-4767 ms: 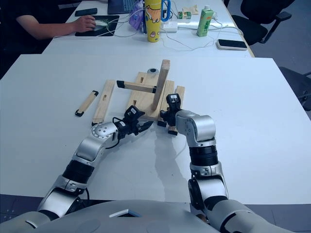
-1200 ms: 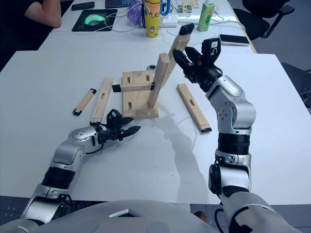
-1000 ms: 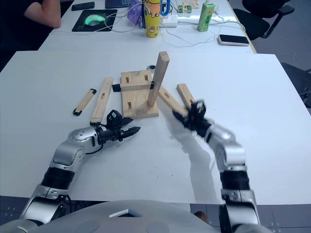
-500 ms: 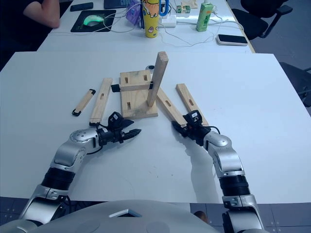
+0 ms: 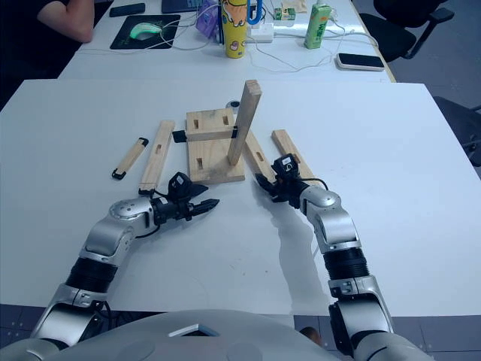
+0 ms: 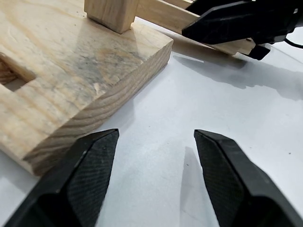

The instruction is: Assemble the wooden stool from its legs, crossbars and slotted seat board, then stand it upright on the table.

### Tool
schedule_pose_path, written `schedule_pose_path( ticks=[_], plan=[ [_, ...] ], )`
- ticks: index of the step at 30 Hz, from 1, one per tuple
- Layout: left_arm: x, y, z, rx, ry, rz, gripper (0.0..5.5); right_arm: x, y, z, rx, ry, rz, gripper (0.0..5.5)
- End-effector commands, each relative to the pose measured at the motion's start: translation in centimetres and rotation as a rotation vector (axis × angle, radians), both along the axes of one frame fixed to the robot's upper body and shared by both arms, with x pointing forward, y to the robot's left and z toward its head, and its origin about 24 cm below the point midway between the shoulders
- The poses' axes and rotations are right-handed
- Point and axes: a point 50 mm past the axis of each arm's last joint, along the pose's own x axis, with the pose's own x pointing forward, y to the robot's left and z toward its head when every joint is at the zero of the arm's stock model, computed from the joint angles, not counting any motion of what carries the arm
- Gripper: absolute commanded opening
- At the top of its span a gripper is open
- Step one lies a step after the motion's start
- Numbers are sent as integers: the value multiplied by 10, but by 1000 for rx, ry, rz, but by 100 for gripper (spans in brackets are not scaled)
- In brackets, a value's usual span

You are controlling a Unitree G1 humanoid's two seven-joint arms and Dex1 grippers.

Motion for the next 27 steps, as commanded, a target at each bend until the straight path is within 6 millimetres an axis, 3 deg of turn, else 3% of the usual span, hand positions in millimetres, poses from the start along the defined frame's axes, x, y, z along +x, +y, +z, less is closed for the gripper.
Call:
schedule_pose_path(
  ticks=[1,6,10,14,18,23,27],
  plan=[
    [1,2,-2,26,2,8,296,1,-1,-6,-36,57,-3,222],
    [0,1,-3,27,1,11,296,1,0,-6,-8,79,-28,206],
    [1,-1,-2,14,2,0,296,9,-7,9,34,-26,-119,206],
    [6,-1,3,7,-10,-19,296,23,-24,45,152,-205,-280,206],
    [6,0,12,-25,-34,-41,296,37,-36,97,366,-350,-287,206],
    [-3,4,35,-174,-19,-77,296,43,-36,160,684,-413,-108,206],
    [-14,13,63,-351,12,-123,322,28,-25,192,856,-381,156,206]
  ],
)
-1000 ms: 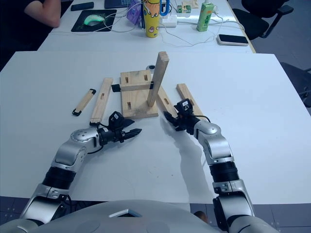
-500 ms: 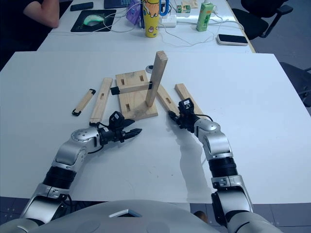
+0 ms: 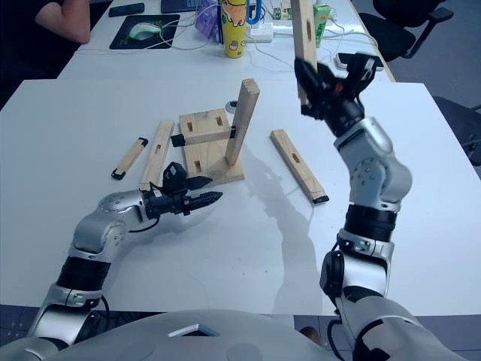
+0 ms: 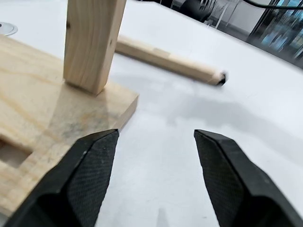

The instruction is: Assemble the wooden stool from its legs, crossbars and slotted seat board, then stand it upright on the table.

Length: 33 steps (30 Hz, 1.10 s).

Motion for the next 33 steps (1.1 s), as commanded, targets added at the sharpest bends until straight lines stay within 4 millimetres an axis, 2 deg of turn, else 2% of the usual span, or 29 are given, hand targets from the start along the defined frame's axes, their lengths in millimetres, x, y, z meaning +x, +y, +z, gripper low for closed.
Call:
schedule_pose_path(
  ticks=[1,5,9,12,17,20,28,33],
  plan=[
    [-13,11,30,-174,30,-60,335,-18,11,33,87,-94,267,206],
    [-22,27,80,-434,-16,-99,394,-46,24,40,108,-117,552,206],
    [-19,39,126,-637,-76,-151,459,-62,33,28,54,-74,662,206],
    [-18,42,146,-696,-94,-170,463,-70,39,19,26,-42,744,206],
    [-20,38,155,-712,-85,-185,463,-70,42,-1,-10,33,816,206],
    [-18,36,153,-712,-56,-187,463,-73,40,-12,-23,57,841,206],
    [-10,36,137,-659,11,-161,463,-84,39,-18,11,31,917,206],
    [-10,34,138,-661,12,-183,463,-90,43,-26,-35,58,962,206]
  ],
)
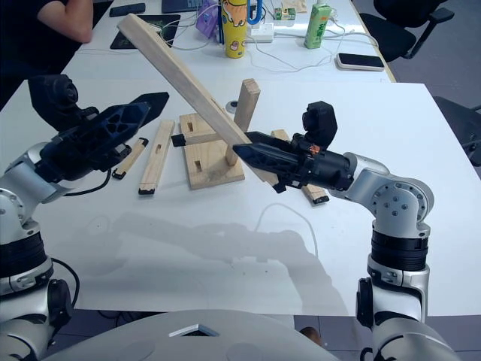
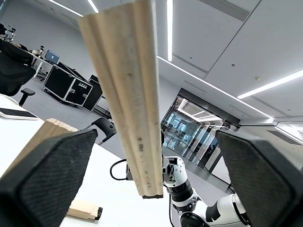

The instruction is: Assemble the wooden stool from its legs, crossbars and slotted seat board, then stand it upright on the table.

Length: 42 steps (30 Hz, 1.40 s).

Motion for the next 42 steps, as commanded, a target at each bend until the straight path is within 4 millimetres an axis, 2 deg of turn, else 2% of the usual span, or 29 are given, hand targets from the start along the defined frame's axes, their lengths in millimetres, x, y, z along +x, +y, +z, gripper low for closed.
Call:
schedule_pose_path(
  ticks=[1,11,27,34,35,42],
  plan=[
    [-1,-2,2,8,-5,-26,463,-7,6,-7,-61,-11,53,206],
    [-2,-5,-2,33,4,-57,463,-13,8,-14,-86,-14,101,206],
    [-2,-3,-8,109,16,-47,214,-11,7,-12,-90,-30,120,206],
    [0,-1,-10,128,19,-40,208,-10,5,-15,-101,-44,89,206],
    [1,-1,-11,135,21,-40,208,-8,3,-15,-88,-33,74,245],
    [7,1,-14,188,9,2,207,-10,-9,-17,-72,-27,54,363]
  ],
)
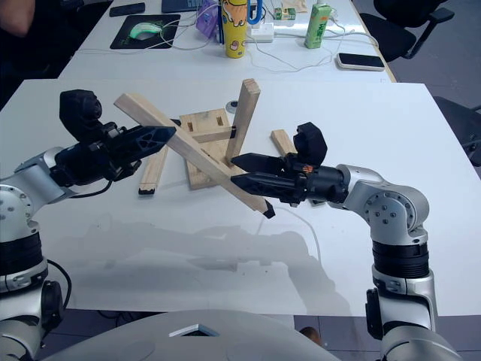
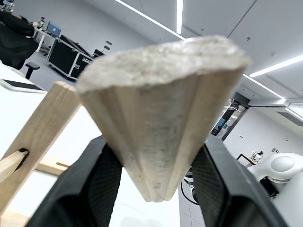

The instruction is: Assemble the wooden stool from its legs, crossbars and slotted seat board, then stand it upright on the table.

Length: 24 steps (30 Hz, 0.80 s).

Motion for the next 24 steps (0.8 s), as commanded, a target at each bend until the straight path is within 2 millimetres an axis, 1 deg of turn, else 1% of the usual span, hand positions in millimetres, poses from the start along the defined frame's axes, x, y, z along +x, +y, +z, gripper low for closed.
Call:
schedule_pose_path(
  ticks=[1,2,5,6,7,9,11,13,14,16,18,20,22,24],
  plan=[
    [3,2,2,37,-27,21,207,-2,-8,0,-3,-3,-13,385],
    [1,4,4,40,-39,36,207,-1,-14,0,-14,-1,-22,403],
    [-6,19,4,92,-47,101,207,5,-37,-2,-33,23,-98,406],
    [-9,25,4,104,-47,118,207,8,-42,-4,-44,26,-130,406],
    [-13,34,5,127,-48,141,207,11,-45,-9,-72,28,-178,406],
    [-19,49,8,173,-46,176,207,19,-43,-20,-135,19,-269,406],
    [-22,66,12,248,-50,224,207,27,-32,-37,-187,49,-364,406],
    [-16,83,18,346,-90,319,207,31,-16,-60,-275,75,-444,406],
    [-14,90,26,366,-122,362,207,31,-8,-68,-295,90,-478,406],
    [-10,102,41,422,-198,425,207,30,4,-79,-310,101,-530,406],
    [-8,109,55,433,-268,470,207,27,14,-82,-309,95,-553,406],
    [-1,112,63,458,-343,522,207,25,23,-83,-309,79,-576,406],
    [6,111,66,464,-406,562,207,24,35,-87,-322,63,-582,406],
    [14,109,64,468,-440,589,207,23,50,-90,-352,21,-579,406]
  ],
)
